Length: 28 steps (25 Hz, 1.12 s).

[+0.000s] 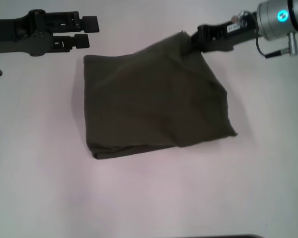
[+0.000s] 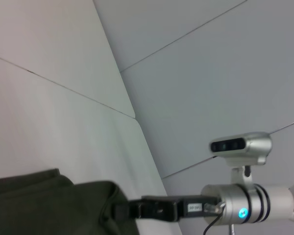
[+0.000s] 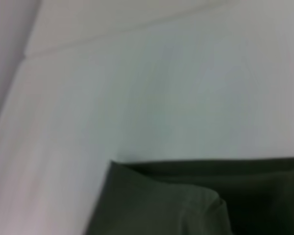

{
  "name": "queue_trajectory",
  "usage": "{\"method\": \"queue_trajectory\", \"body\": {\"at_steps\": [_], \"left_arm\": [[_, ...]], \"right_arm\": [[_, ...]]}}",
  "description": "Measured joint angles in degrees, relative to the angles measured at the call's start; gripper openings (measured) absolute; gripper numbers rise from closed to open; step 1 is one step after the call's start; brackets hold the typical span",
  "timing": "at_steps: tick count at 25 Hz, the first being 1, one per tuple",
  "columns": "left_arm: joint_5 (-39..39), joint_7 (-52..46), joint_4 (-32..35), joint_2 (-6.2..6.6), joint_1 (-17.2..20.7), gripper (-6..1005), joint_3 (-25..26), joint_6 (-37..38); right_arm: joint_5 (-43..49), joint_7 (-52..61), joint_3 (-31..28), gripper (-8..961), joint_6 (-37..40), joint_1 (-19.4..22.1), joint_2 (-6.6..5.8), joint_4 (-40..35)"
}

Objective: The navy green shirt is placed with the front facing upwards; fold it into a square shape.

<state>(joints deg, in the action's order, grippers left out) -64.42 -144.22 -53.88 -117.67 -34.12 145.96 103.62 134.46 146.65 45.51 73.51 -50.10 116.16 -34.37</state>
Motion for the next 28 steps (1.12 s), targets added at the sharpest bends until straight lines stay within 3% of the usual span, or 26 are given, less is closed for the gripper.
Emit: {"method": "queue_trajectory", "body": {"at_steps": [12, 28], "left_arm": [[0.0, -0.3, 0.0, -0.03, 0.0, 703, 0.1, 0.0], [0.0, -0.4, 0.1, -0.24, 0.3, 703, 0.0, 0.0]], "right_arm": [[-5.0, -2.8, 0.2, 118, -1.1, -0.8, 1.14, -0.8], [-4.9, -6.2, 3.2, 126, -11.3, 0.1, 0.66, 2.4]]}}
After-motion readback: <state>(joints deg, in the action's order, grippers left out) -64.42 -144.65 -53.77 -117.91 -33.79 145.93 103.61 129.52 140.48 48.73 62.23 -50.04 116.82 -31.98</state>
